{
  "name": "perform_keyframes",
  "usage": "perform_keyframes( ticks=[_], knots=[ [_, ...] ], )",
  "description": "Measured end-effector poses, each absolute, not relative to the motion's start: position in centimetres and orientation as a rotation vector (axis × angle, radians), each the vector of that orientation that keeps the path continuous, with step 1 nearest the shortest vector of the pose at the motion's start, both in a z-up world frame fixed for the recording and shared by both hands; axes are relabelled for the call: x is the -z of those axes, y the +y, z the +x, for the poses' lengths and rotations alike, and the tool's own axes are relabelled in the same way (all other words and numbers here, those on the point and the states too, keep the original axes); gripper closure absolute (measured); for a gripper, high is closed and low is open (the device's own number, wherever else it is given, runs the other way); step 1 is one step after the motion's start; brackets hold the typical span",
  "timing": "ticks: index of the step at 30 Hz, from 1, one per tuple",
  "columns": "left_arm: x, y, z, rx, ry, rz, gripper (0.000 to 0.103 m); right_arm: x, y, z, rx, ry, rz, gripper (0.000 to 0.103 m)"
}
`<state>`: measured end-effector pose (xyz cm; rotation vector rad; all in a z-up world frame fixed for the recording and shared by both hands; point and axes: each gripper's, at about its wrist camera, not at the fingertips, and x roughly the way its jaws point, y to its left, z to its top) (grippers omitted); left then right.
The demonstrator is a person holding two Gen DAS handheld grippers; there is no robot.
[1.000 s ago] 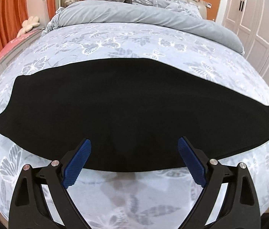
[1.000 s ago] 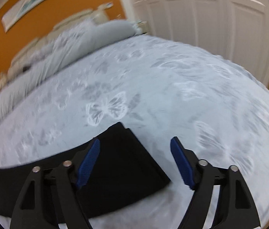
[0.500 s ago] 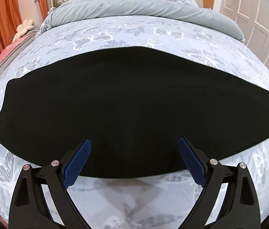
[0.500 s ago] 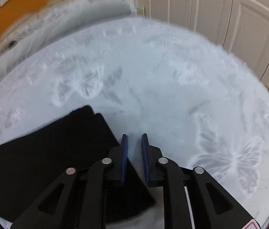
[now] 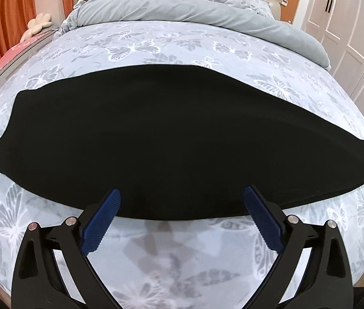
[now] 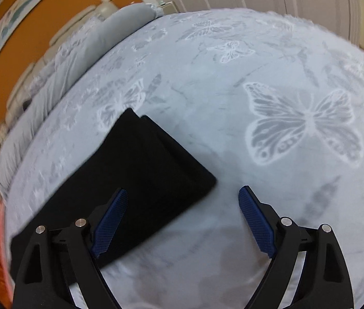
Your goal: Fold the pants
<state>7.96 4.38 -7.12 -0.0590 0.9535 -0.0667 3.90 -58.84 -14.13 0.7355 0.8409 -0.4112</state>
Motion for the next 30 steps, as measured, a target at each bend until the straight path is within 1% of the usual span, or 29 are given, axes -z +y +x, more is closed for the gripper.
perform_keyframes(
  ticks=[1, 2, 3, 4, 5, 6, 7, 11, 14, 19, 22, 26, 29, 30],
  knots=[
    [6.9, 4.8, 7.8, 0.062, 0.948, -0.063, 0.008, 14.1, -58.7, 4.2, 0.415, 0.835, 0.741, 0.021],
    [6.7, 5.2, 7.7, 0.058, 0.943, -0.069, 0.008, 14.0, -58.4, 4.6, 0.405, 0.832, 0.735, 0.030],
    [6.5, 5.6, 7.6, 0.054, 0.939, -0.077, 0.008, 14.0, -58.3, 5.0, 0.397, 0.844, 0.723, 0.049],
    [6.4, 6.3, 7.5, 0.052, 0.937, -0.089, 0.008, 14.1, -57.9, 5.4, 0.397, 0.862, 0.714, 0.070],
    [6.2, 6.9, 7.4, 0.049, 0.934, -0.098, 0.008, 14.0, -57.5, 5.6, 0.376, 0.856, 0.730, 0.082],
    [6.1, 7.5, 7.4, 0.043, 0.932, -0.106, 0.008, 13.6, -57.1, 6.0, 0.357, 0.847, 0.747, 0.088],
    [6.0, 8.3, 7.3, 0.034, 0.930, -0.118, 0.008, 13.1, -56.8, 6.2, 0.366, 0.837, 0.738, 0.088],
    [5.5, 11.3, 6.9, 0.005, 0.927, -0.176, 0.008, 7.7, -52.3, 7.1, 0.296, 0.721, 0.634, 0.088],
    [5.1, 13.6, 6.5, -0.016, 0.918, -0.221, 0.008, 3.5, -46.3, 8.3, 0.152, 0.641, 0.579, 0.088],
    [4.2, 16.9, 5.3, -0.044, 0.877, -0.257, 0.008, 0.1, -35.3, 10.8, -0.056, 0.630, 0.416, 0.088],
    [3.7, 18.9, 4.4, -0.077, 0.849, -0.253, 0.008, -0.4, -28.3, 12.0, -0.167, 0.645, 0.323, 0.088],
    [3.6, 21.4, 3.5, -0.133, 0.830, -0.241, 0.008, 0.5, -21.0, 13.3, -0.277, 0.688, 0.238, 0.088],
    [3.9, 24.0, 3.0, -0.174, 0.835, -0.266, 0.008, 3.4, -15.5, 14.4, -0.331, 0.770, 0.165, 0.088],
    [4.0, 24.9, 2.9, -0.186, 0.835, -0.282, 0.008, 4.5, -14.0, 15.0, -0.336, 0.804, 0.139, 0.087]
  ],
)
